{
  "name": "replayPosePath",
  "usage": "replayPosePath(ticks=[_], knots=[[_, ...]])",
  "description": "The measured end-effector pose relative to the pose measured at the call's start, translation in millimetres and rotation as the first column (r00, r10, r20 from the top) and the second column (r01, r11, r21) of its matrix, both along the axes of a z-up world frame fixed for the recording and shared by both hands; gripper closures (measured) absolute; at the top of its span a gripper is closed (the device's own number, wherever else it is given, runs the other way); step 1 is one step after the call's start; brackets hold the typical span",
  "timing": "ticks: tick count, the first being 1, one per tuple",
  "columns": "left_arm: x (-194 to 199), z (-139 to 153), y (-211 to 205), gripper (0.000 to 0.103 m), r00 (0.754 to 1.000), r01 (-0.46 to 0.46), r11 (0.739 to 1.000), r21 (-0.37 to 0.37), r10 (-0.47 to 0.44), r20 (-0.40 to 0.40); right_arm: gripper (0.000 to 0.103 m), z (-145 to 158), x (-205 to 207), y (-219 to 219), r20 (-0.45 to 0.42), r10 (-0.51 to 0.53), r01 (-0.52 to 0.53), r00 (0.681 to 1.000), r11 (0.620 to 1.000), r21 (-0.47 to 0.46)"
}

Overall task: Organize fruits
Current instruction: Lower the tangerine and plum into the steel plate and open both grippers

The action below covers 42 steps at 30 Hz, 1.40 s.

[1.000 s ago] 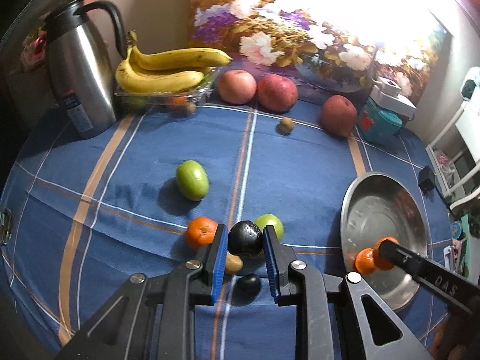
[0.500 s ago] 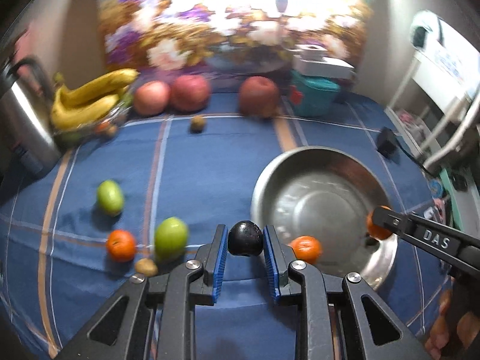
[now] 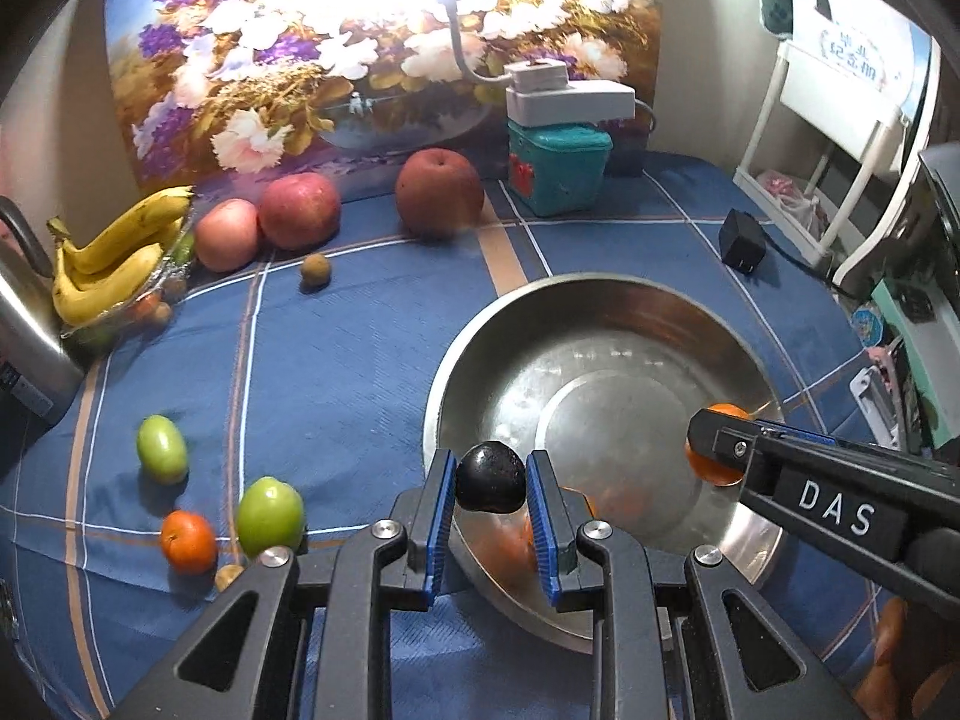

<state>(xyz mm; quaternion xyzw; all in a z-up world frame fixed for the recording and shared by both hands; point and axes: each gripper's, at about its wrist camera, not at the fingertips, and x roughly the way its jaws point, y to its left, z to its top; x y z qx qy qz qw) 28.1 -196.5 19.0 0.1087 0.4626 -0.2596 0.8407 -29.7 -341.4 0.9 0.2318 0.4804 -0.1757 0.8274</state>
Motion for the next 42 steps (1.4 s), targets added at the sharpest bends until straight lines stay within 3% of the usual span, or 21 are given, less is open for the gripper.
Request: replayPosePath(ticks=[15,37,39,42], knots=[[-3.4,-14.2,-13.8,0.077,0.999,0.043,0.998,0.04,-0.043,0.001,0.066,-19.0,5.8,-1.5,-0.06,-0.002,0.003,0.998,1.0,0.013],[-4.7,-18.5,-15.5,0.074,0.999,0.048,0.998,0.046,-0.048,-0.007,0.065,-19.3,6.9,-1.0,-0.073,-0.011,0.012,0.997,1.0,0.006],[-5.0,-18.5,-15.3,0.07,0.999,0.047,0.998,0.046,-0.047,-0.007,0.065,-19.2,7.0,-1.3,-0.073,-0.011,0.011,0.997,1.0,0.007],[-4.8,-17.5,-14.7,0.055,0.999,0.047,0.998,0.036,-0.047,-0.007,0.065,-18.5,7.3,-1.4,-0.073,-0.013,0.014,0.997,1.0,0.005]])
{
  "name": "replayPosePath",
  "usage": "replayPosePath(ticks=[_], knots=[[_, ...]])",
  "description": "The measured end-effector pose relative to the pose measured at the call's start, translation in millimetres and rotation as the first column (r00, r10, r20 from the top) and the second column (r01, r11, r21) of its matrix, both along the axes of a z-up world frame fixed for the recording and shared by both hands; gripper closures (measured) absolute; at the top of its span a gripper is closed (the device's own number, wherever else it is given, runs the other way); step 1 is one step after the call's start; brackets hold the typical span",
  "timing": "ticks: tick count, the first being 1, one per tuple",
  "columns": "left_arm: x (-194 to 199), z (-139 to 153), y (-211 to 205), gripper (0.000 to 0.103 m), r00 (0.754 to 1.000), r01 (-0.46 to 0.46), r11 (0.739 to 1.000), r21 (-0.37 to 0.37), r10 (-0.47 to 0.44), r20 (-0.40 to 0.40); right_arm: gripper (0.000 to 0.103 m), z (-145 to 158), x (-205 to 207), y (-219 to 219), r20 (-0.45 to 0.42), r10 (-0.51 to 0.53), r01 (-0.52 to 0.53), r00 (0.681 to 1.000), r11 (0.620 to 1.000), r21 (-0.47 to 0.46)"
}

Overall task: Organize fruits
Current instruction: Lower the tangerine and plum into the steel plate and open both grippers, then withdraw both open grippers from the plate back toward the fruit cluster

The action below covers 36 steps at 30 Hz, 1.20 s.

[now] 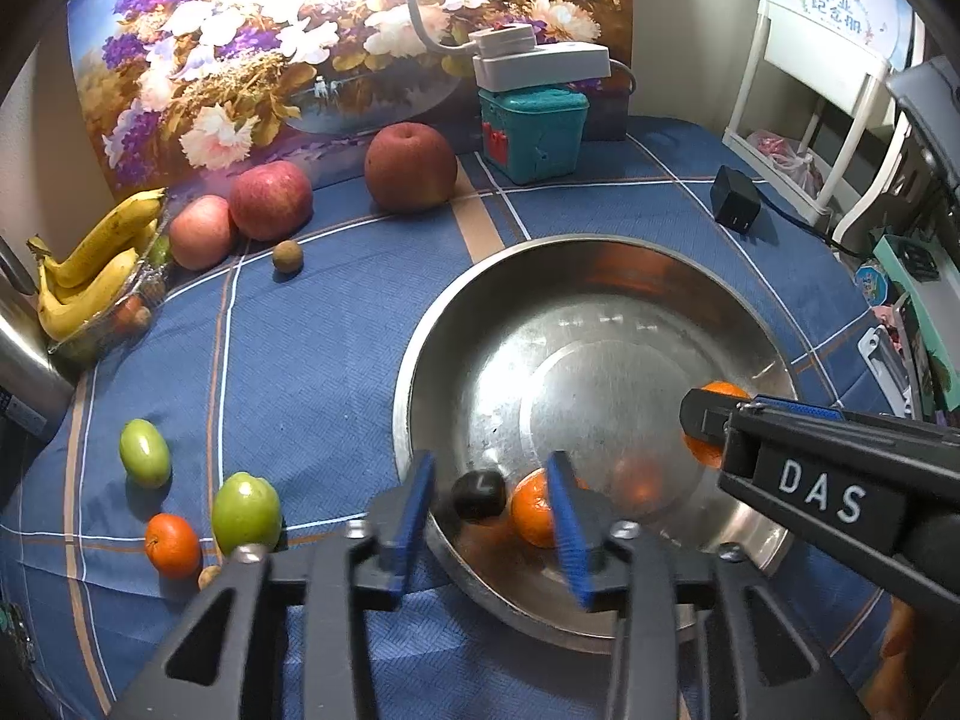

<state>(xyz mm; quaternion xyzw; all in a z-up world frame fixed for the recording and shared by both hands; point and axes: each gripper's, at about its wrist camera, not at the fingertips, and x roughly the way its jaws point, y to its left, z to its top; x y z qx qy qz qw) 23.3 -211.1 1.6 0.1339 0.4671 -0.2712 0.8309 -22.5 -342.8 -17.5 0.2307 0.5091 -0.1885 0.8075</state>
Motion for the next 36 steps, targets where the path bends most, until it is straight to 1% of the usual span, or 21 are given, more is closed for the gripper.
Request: replayPosePath(ticks=[3,5,7,10,11,12,14,15,19,20,21,23,26,29,36], knots=[[-0.1,1.3,0.3,0.054,1.0,0.001,1.0,-0.002,-0.001,0.001,0.065,0.4,0.3,0.0,-0.01,-0.001,0.001,1.0,1.0,-0.007],[0.1,1.7,0.6,0.051,1.0,0.0,1.0,-0.004,0.0,0.001,0.065,0.9,0.6,1.2,-0.012,-0.002,0.002,1.0,1.0,-0.011],[0.8,2.5,1.9,0.044,1.0,-0.006,1.0,-0.007,0.006,-0.001,0.065,3.5,0.3,1.6,-0.007,0.0,0.0,1.0,1.0,-0.017],[2.3,4.3,4.7,0.039,1.0,-0.027,1.0,-0.008,0.027,-0.001,0.065,7.4,-0.5,1.9,-0.003,-0.001,0.001,1.0,1.0,-0.03],[3.1,4.9,6.6,0.038,0.999,-0.036,0.999,-0.01,0.036,-0.003,0.063,8.8,-1.0,1.9,-0.002,-0.002,0.002,1.0,0.999,-0.035],[3.7,5.2,7.9,0.037,0.999,-0.042,0.999,-0.011,0.042,-0.005,0.057,9.9,-1.4,2.1,-0.003,-0.004,0.004,1.0,0.999,-0.04],[5.5,5.4,11.4,0.034,0.998,-0.059,0.998,-0.008,0.059,-0.012,0.049,13.1,-1.7,2.2,-0.004,-0.005,0.005,1.0,0.998,-0.06],[6.5,5.3,13.1,0.032,0.998,-0.068,0.998,-0.004,0.068,-0.015,0.048,15.0,-2.0,2.5,-0.005,-0.005,0.005,1.0,0.997,-0.071],[10.0,4.0,21.3,0.029,0.993,-0.11,0.994,0.01,0.11,-0.032,0.047,19.3,-2.3,3.9,-0.007,0.0,-0.001,1.0,0.996,-0.093],[11.6,2.8,24.2,0.028,0.992,-0.123,0.992,0.011,0.123,-0.042,0.044,19.9,-2.2,4.4,-0.009,0.002,-0.003,1.0,0.995,-0.099],[13.4,0.9,27.9,0.028,0.989,-0.139,0.99,0.013,0.139,-0.058,0.041,20.2,-2.0,5.0,-0.011,0.004,-0.005,1.0,0.995,-0.102],[17.5,-3.3,35.4,0.027,0.981,-0.171,0.985,0.016,0.172,-0.087,0.039,20.4,-1.6,5.8,-0.011,0.004,-0.006,1.0,0.995,-0.102],[23.2,-8.4,46.7,0.027,0.97,-0.216,0.976,0.023,0.217,-0.107,0.038,19.3,-1.5,6.4,-0.023,0.003,-0.005,1.0,0.994,-0.11],[29.0,-10.5,62.0,0.026,0.955,-0.271,0.963,0.014,0.27,-0.125,0.038,16.6,-0.6,6.2,-0.034,0.002,-0.005,0.999,0.994,-0.107],[38.3,-10.2,91.0,0.014,0.927,-0.357,0.934,0.01,0.356,-0.117,0.038,13.0,2.2,11.9,-0.055,0.018,-0.023,0.998,0.994,-0.105]])
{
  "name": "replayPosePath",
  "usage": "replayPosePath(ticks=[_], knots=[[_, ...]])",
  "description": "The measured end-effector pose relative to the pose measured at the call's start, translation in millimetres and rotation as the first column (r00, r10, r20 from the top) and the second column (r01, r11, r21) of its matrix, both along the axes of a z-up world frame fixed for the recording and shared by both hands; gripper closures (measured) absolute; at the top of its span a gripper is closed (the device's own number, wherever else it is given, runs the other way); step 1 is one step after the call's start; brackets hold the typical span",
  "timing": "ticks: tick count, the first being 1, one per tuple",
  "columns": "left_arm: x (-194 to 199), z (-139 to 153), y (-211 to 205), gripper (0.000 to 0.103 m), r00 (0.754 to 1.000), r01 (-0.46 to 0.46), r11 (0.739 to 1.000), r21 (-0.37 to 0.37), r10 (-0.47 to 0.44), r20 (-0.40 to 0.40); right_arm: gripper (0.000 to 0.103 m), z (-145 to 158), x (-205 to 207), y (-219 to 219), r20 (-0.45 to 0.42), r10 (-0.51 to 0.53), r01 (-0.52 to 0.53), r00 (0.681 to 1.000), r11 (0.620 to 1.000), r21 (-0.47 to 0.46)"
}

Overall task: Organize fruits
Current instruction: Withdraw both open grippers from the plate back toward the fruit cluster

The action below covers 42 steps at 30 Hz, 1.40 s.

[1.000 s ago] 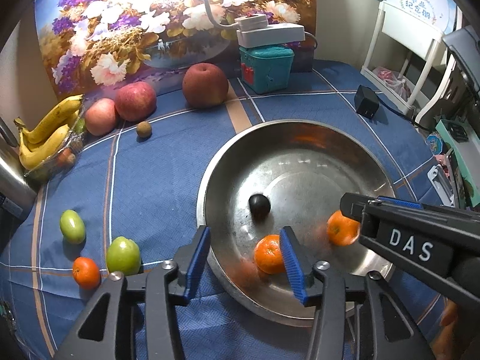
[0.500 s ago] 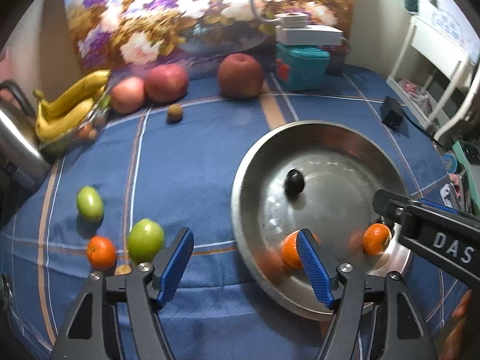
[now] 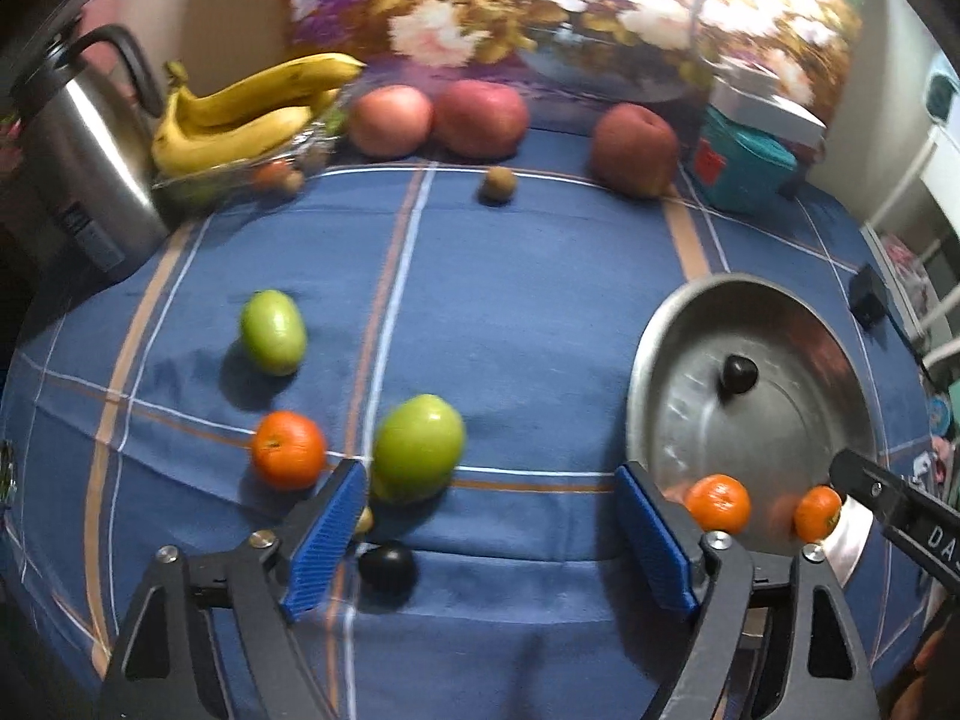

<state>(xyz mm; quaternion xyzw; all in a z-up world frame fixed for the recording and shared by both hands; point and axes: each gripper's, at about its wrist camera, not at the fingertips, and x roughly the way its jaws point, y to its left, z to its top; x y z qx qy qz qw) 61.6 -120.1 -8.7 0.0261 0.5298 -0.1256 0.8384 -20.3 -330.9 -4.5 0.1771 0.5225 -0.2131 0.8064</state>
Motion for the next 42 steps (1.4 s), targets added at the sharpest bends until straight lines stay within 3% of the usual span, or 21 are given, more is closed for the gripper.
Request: replayPosePath(ticks=[4,7,10,13,15,16,22,42], knots=[[2.0,0.9,13.2,0.0,0.999,-0.039,0.999,-0.001,0.039,0.02,0.038,-1.1,3.5,6.4,-0.008,0.021,-0.021,1.0,1.0,0.005],[1.2,2.5,18.9,0.0,0.997,-0.056,0.998,0.014,0.056,0.044,0.038,-1.6,6.9,12.3,-0.012,0.044,-0.044,0.999,0.999,0.004],[2.0,2.8,24.4,0.0,0.996,-0.077,0.997,0.027,0.076,0.056,0.025,-1.7,9.2,17.9,-0.007,0.066,-0.066,0.998,0.998,0.001],[3.7,1.7,27.9,0.0,0.995,-0.085,0.996,0.024,0.084,0.053,0.024,-0.1,11.0,22.9,0.001,0.087,-0.087,0.996,0.996,-0.011],[4.2,1.7,29.3,0.0,0.995,-0.088,0.996,0.025,0.086,0.058,0.006,0.0,12.1,24.9,0.004,0.093,-0.093,0.996,0.995,-0.017],[4.2,1.7,29.7,0.0,0.994,-0.088,0.996,0.024,0.086,0.06,0.003,-0.7,12.6,25.2,0.002,0.092,-0.092,0.996,0.996,-0.017],[2.9,3.3,31.0,0.0,0.994,-0.083,0.996,0.028,0.081,0.07,0.002,-8.2,14.0,26.3,-0.046,0.091,-0.094,0.995,0.994,-0.049],[9.8,-0.1,59.8,0.0,0.995,-0.089,0.995,0.053,0.086,0.052,0.002,-7.7,17.6,46.0,-0.04,0.119,-0.121,0.992,0.991,-0.059]])
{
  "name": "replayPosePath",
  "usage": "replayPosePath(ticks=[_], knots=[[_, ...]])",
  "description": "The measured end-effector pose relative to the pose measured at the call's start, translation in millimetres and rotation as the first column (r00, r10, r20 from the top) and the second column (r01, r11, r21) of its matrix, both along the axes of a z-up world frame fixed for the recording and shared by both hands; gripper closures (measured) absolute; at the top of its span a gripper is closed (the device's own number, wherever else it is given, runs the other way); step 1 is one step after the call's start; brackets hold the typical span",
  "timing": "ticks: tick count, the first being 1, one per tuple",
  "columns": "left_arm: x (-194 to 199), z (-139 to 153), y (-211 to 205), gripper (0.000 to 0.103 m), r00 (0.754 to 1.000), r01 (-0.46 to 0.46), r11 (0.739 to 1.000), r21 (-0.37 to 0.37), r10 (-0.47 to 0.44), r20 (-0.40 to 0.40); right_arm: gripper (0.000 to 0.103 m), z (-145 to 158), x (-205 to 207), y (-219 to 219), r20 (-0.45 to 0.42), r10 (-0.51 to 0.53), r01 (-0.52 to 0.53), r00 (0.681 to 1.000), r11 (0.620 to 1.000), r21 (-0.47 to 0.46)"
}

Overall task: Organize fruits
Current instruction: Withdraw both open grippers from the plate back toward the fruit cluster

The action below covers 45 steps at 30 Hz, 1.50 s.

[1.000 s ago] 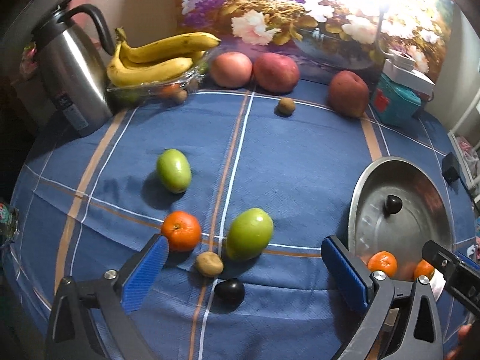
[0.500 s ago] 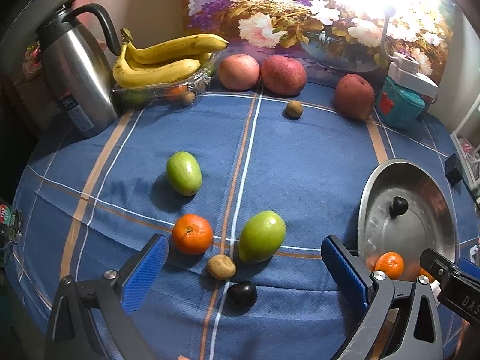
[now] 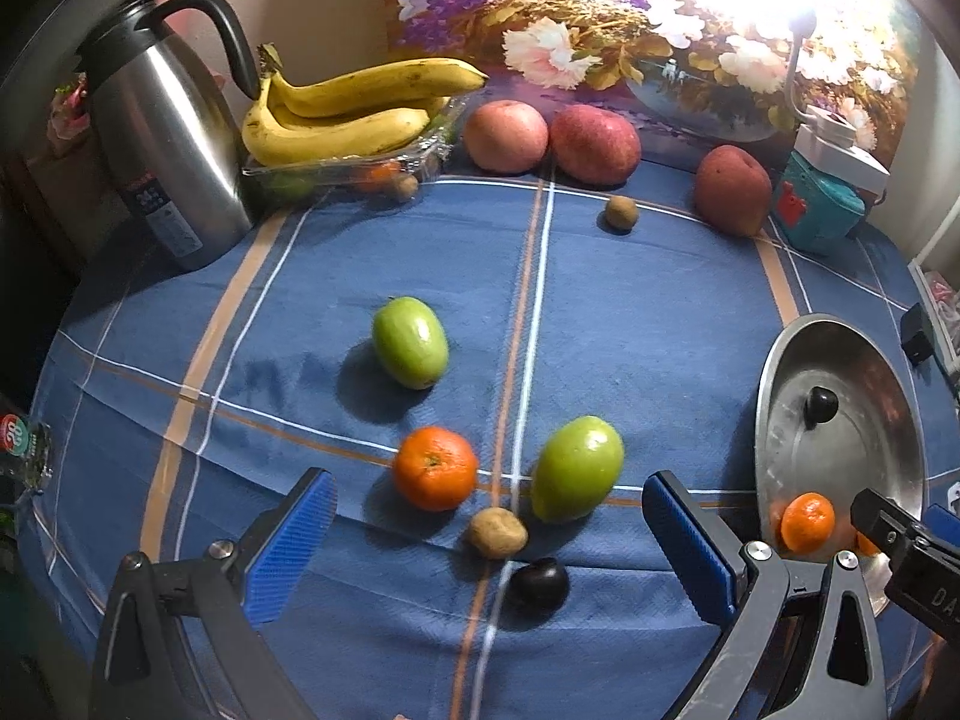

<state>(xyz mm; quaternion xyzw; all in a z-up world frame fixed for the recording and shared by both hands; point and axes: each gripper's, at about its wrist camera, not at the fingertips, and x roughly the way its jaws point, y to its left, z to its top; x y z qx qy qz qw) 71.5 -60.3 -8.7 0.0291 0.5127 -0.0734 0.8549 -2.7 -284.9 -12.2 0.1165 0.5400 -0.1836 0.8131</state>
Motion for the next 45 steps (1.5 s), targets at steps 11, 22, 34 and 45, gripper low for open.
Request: replayPosePath(ticks=[11,22,34,45], knots=[[10.6,3.6,42.3,0.0,0.999,-0.044,0.999,-0.015,0.044,0.0,0.002,-2.4,9.5,33.5,-0.024,0.037,-0.037,0.999,0.999,-0.02],[17.5,3.4,94.4,0.0,0.99,-0.139,0.989,-0.042,0.139,-0.005,0.002,-9.6,25.2,82.5,-0.018,0.105,-0.103,0.994,0.992,0.071],[21.9,-6.6,103.1,0.0,0.991,-0.126,0.991,-0.051,0.124,-0.042,0.002,-24.1,41.1,135.0,-0.047,0.198,-0.193,0.979,0.977,0.095],[27.2,-43.2,91.2,0.0,0.985,-0.084,0.996,-0.012,0.082,-0.149,0.002,-61.6,53.0,157.6,-0.141,0.248,-0.232,0.959,0.966,0.116]])
